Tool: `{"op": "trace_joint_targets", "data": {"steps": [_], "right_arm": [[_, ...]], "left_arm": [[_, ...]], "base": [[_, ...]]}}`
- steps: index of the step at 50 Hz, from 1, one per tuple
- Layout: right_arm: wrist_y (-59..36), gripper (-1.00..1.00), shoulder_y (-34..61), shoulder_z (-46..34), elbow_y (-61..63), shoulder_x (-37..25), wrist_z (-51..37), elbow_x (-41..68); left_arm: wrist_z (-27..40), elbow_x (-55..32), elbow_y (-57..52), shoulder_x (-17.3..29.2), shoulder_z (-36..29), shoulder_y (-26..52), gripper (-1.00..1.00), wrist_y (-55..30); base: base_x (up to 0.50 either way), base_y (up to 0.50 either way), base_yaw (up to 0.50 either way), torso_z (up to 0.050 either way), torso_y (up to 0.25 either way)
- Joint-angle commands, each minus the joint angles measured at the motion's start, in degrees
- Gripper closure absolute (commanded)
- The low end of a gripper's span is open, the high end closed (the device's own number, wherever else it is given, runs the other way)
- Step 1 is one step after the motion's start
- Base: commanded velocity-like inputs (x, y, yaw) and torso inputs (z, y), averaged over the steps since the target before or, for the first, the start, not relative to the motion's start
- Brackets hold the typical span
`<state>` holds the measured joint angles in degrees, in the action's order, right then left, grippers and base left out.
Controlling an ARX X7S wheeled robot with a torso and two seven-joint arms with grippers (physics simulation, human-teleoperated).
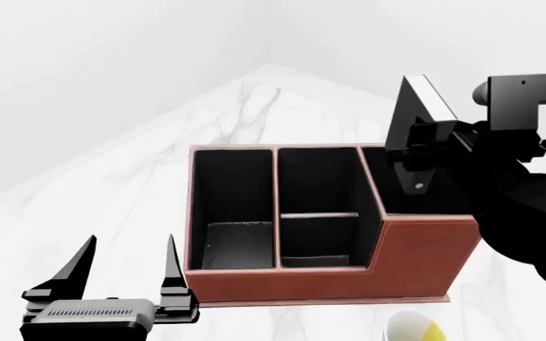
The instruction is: Pick up the book and place it in the right compartment of the caddy.
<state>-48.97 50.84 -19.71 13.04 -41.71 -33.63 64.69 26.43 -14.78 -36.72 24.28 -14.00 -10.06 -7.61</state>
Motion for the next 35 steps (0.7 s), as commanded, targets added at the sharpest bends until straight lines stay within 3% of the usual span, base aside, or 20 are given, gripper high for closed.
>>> {"op": "trace_joint_targets", "data": {"steps": [1, 35], "right_arm": [[-0.13, 1.0, 0.07, 1.56, 1.07, -0.87, 0.23, -2.09], [2.18, 1.0, -3.06, 0.81, 0.01, -0.7, 1.45, -3.51]], "left_arm": [[0.16, -0.04, 0.07, 0.11, -0.13, 0.05, -1.0, 0.01], [0.52, -0.23, 0.17, 0.46, -0.44, 0.19, -1.0, 0.16]], "base": [[0.0, 0.0, 0.0, 0.0, 0.0], [0.0, 0.0, 0.0, 0.0, 0.002]]}}
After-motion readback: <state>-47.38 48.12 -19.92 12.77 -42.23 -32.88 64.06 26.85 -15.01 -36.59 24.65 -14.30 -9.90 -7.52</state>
